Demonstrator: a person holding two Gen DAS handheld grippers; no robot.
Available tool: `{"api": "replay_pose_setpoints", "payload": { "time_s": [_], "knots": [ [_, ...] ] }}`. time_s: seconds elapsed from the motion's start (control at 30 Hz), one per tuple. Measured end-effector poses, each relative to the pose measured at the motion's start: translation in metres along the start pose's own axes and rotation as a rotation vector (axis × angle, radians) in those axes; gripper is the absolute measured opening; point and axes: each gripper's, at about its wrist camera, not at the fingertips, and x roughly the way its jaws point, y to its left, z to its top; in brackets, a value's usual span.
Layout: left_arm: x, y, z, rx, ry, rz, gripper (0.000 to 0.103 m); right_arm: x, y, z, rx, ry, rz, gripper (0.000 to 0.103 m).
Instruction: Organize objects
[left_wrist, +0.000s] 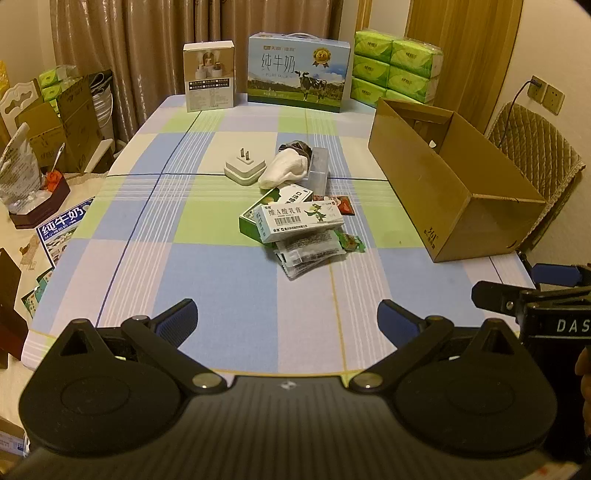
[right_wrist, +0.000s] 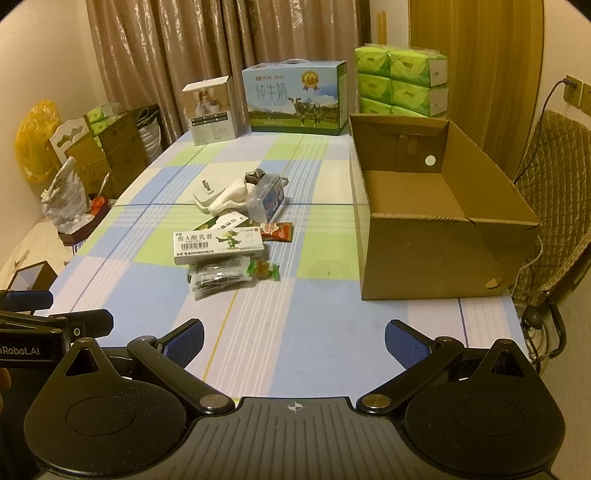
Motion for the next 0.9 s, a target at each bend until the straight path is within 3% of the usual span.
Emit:
{"api": "replay_pose_setpoints", "payload": {
  "time_s": [0.9],
  "knots": [
    [0.0031,0.0021,-0.0036,-0.009,0.005,-0.002,0.102,0.0016,-0.0037,-0.0015,0.001,0.008,0.0,0.101]
  ]
}}
